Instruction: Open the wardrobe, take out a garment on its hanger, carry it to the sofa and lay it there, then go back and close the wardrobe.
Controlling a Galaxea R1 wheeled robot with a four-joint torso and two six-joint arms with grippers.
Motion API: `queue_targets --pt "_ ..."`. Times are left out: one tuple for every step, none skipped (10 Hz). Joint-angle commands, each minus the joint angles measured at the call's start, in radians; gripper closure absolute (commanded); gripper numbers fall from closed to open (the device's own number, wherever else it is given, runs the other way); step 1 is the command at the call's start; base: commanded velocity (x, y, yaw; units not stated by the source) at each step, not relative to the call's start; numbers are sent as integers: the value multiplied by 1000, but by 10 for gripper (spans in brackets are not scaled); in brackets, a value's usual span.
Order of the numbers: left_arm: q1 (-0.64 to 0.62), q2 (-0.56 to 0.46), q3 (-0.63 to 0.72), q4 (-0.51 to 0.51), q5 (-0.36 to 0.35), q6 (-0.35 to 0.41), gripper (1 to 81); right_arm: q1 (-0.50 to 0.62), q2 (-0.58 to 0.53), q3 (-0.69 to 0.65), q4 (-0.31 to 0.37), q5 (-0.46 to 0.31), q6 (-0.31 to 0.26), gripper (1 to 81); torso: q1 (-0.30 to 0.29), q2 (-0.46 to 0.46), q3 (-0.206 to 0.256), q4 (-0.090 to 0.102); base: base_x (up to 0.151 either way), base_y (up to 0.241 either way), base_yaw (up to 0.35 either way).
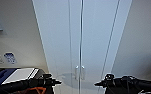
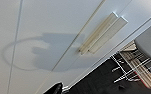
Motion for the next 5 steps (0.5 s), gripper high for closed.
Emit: queue_targets --pt "-169 47 -66 -31 49 3 10 197 38 -46 2 -55 18 10 0 0 0 0 0 0 0" --pt "-172 82 -104 -32 51 3 10 209 56 -67 0 -58 30 10 0 0 0 0 0 0 0" --pt "-176 122 -141 -31 51 3 10 223 81 -90 2 -59 32 10 0 0 0 0 0 0 0" --pt "-177 162 -186 -31 51 3 10 235 104 -110 3 -59 32 10 1 0 -1 0 0 0 0" --pt "-177 194 -224 -31 51 3 10 248 122 -128 5 -62 33 10 1 0 -1 0 0 0 0"
